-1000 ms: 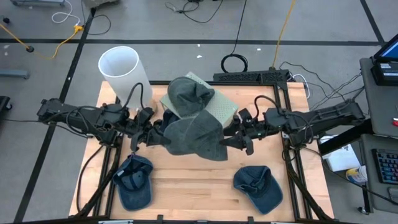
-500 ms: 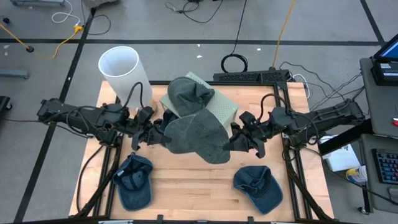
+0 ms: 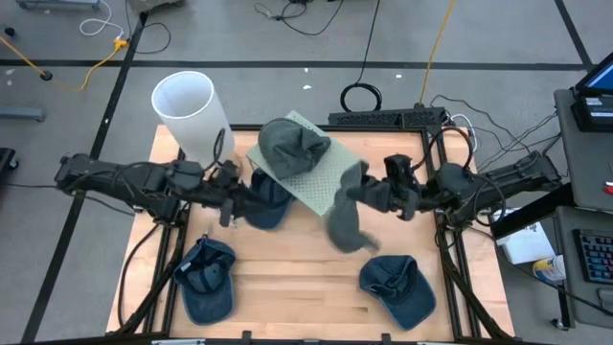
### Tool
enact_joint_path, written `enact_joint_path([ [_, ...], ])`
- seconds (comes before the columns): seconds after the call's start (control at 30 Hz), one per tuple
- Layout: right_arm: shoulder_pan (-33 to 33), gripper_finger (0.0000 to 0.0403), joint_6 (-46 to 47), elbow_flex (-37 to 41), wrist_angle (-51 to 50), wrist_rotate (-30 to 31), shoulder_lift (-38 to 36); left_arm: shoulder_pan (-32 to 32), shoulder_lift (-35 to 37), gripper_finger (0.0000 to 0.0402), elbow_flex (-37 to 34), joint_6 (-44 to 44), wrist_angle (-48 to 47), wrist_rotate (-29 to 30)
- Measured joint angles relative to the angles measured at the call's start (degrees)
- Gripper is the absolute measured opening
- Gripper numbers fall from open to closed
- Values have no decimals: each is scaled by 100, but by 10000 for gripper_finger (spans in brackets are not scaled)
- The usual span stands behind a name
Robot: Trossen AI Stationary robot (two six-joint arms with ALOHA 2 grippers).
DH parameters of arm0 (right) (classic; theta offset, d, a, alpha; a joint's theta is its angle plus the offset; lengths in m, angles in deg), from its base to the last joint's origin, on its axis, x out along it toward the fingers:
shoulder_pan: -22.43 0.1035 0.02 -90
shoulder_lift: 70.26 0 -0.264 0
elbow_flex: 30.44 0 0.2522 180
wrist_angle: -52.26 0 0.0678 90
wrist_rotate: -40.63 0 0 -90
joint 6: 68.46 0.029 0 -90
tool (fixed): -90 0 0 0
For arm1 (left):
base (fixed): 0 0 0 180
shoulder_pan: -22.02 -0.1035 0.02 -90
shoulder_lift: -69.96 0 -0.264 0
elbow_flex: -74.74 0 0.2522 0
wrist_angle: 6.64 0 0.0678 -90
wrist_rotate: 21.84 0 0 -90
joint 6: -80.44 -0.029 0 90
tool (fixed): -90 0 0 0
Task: Pick & Place hat
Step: Stack the black cap on top of the stacked black caps on the shelf
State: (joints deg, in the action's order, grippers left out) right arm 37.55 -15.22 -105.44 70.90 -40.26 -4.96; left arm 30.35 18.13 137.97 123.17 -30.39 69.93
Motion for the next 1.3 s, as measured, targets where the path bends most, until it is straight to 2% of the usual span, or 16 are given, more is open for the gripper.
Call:
enact_joint_path([
  [0.13,-39,22,-185,-3,77,1071,19,-43,225,223,0,76,-745,464],
  [0.3,-391,22,-623,-314,66,1826,228,-40,510,219,0,-220,-850,578],
  [0.5,-1122,22,-947,-1420,78,1815,1031,-43,742,210,0,-395,-836,631],
  [0.63,-1633,22,-1036,-2284,53,1604,1756,-43,783,207,0,-515,-840,635],
  [0.83,-2267,22,-639,-3470,29,1028,2856,-43,804,213,0,-515,-841,488],
  [0.97,-2538,22,-529,-4119,19,909,3493,-43,807,210,0,-512,-842,353],
  [1.13,-2777,22,-391,-4439,-185,858,3961,-43,807,203,0,-507,-841,311],
  [1.3,-2876,22,-184,-4437,-1051,873,4189,-43,807,201,0,-501,-841,269],
])
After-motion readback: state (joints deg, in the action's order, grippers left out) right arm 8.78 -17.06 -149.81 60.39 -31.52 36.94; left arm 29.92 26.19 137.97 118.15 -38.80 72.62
